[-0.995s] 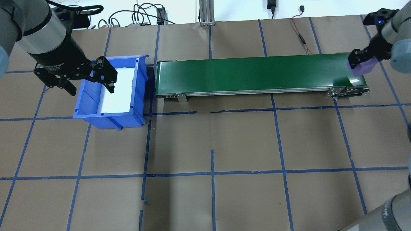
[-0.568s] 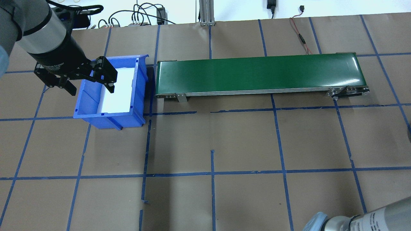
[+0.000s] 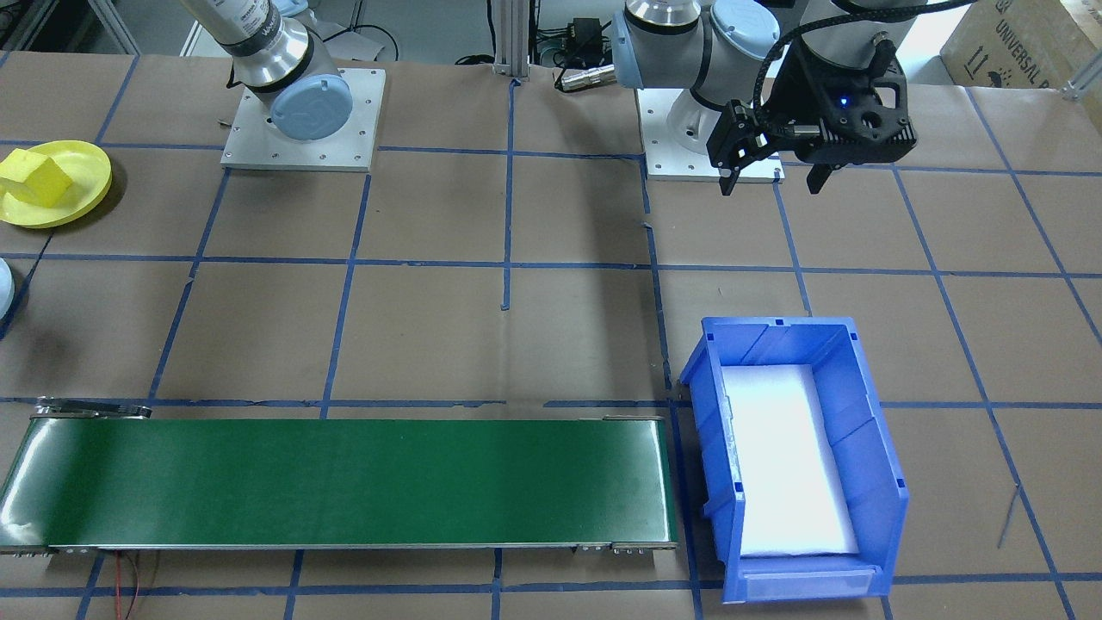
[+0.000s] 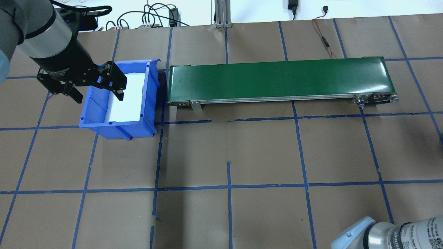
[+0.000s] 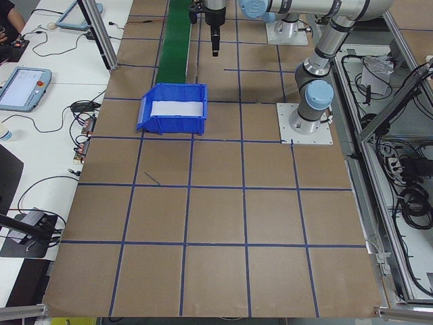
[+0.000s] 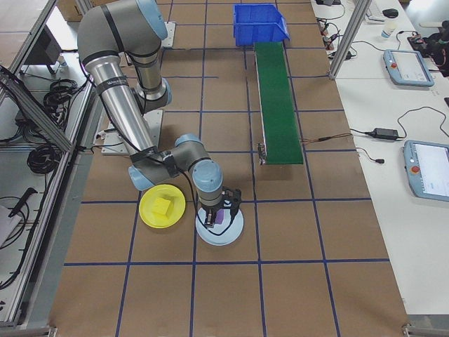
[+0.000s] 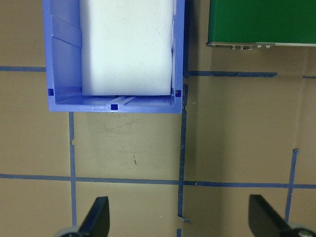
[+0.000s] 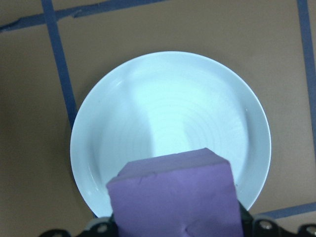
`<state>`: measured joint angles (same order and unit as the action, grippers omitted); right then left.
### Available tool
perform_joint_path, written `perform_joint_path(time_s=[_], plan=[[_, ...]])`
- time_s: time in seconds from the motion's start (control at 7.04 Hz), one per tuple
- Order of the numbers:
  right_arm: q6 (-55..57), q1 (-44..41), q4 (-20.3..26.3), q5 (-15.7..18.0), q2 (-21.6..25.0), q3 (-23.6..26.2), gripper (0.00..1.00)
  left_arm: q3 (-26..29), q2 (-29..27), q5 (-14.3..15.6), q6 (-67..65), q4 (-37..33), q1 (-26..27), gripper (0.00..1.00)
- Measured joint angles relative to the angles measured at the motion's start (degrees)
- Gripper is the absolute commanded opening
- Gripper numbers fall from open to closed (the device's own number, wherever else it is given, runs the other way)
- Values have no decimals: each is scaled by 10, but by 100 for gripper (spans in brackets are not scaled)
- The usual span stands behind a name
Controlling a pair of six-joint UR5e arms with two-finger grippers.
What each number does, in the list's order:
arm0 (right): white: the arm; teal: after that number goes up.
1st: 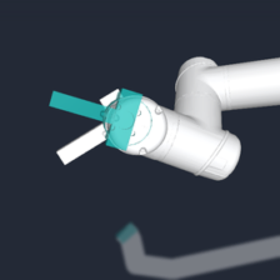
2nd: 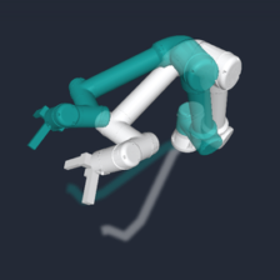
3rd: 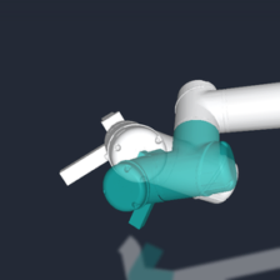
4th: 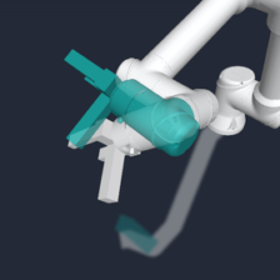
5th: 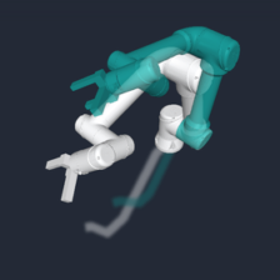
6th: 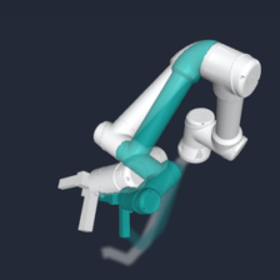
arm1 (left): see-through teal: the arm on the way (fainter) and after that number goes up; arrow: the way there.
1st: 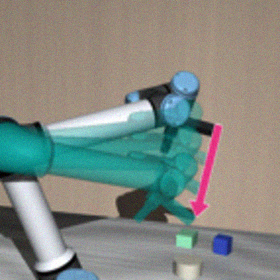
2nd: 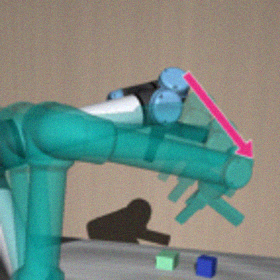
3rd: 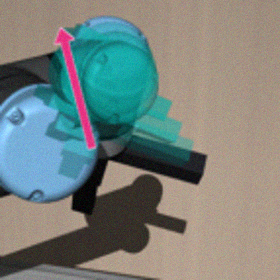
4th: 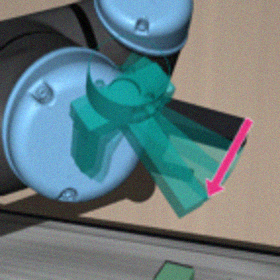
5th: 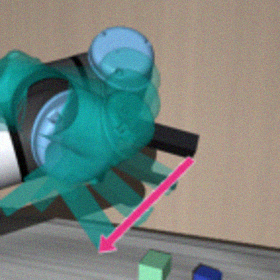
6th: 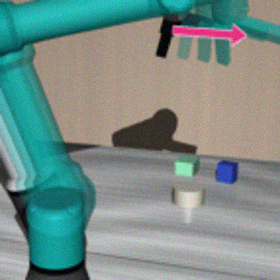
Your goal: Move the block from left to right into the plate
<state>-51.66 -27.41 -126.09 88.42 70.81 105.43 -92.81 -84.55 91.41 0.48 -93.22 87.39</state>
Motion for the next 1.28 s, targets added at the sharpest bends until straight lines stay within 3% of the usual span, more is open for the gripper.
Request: perform_joint_path(time_s=[0.43,0.57,0.85,1.28], plan=[[43,-15,11,1,13,1,100,0,0,0,0,0,2,100],[110,-58,45,5,39,0,100,0,0,0,-1,0,3,100],[270,-205,158,28,129,-19,100,0,0,-1,-1,0,4,100],[463,-430,262,24,174,-118,100,-1,-2,-2,-1,0,5,100]])
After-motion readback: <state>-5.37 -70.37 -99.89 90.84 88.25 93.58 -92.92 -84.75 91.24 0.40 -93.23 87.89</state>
